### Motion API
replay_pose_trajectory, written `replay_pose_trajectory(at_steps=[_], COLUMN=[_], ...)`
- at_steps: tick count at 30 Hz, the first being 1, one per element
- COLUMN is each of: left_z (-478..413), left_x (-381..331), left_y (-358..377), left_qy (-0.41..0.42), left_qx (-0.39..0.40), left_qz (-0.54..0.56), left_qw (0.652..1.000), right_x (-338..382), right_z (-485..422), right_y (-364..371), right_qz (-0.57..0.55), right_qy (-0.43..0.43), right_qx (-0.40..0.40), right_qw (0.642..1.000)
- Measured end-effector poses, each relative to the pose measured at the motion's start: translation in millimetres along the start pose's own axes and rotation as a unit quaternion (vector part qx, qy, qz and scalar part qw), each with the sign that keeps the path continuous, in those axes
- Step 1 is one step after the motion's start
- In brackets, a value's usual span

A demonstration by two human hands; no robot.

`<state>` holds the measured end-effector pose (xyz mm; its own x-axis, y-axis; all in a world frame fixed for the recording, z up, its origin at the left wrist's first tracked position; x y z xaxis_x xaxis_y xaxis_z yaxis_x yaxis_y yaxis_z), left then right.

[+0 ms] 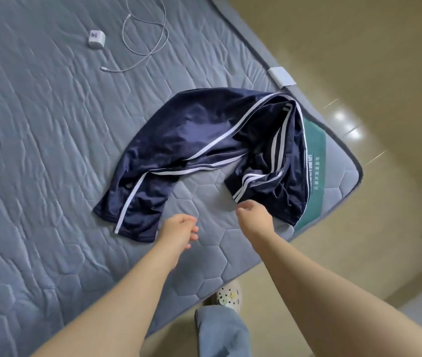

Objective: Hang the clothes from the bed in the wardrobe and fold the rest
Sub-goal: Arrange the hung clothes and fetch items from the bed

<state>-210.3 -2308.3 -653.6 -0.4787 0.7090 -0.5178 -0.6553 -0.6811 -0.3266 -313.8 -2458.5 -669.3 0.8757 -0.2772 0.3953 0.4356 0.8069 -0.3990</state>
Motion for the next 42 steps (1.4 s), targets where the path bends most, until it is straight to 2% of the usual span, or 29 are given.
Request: replay_pose_trajectory(at_steps=[7,10,12,15,18,22,27,31,34,36,39,42], left_z=[-33,-33,-32,-24,-15,3,40,76,100,121,158,207], left_x=[44,58,63,66,58,28,-12,-33,-38,-37,-48,-66], left_y=[16,13,9,-6,-23,-43,-69,-134,-194,-245,-314,-392], left_qy=[-0.052,-0.064,-0.06,-0.052,-0.009,0.092,0.177,0.21,0.216,0.217,0.256,0.318], left_qx=[-0.016,-0.024,-0.029,-0.033,-0.034,-0.012,0.014,-0.054,-0.098,-0.143,-0.192,-0.257], left_qz=[-0.007,-0.02,-0.02,-0.025,-0.038,-0.08,-0.044,-0.028,-0.159,-0.198,-0.133,-0.084], left_qw=[0.998,0.997,0.998,0.998,0.999,0.993,0.983,0.976,0.958,0.945,0.938,0.909], right_x=[-2,-7,-7,8,31,65,122,165,193,212,235,266], right_z=[-68,-72,-65,-45,-21,22,100,186,245,286,336,395], right_y=[22,18,10,10,15,25,46,76,99,116,137,160], right_qz=[-0.004,0.017,0.023,0.032,0.069,0.113,0.12,0.112,0.055,0.025,-0.002,-0.003], right_qy=[0.007,0.001,-0.024,-0.108,-0.151,-0.173,-0.247,-0.31,-0.333,-0.34,-0.353,-0.4], right_qx=[0.044,0.012,-0.027,-0.011,0.022,0.064,0.093,0.119,0.14,0.158,0.18,0.164], right_qw=[0.999,1.0,0.999,0.994,0.986,0.976,0.957,0.936,0.931,0.927,0.918,0.902])
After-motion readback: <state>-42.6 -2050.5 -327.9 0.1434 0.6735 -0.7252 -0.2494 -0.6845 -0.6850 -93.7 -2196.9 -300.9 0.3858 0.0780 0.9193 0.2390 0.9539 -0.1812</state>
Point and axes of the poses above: each hand's wrist, its own z-axis away from the middle knuckle, its own y-axis out of the palm, x = y × z, the point moved 6 cm from there along -z, towards the middle knuckle, and after that the axes turned 6 degrees about y, right-handed, at the moved point
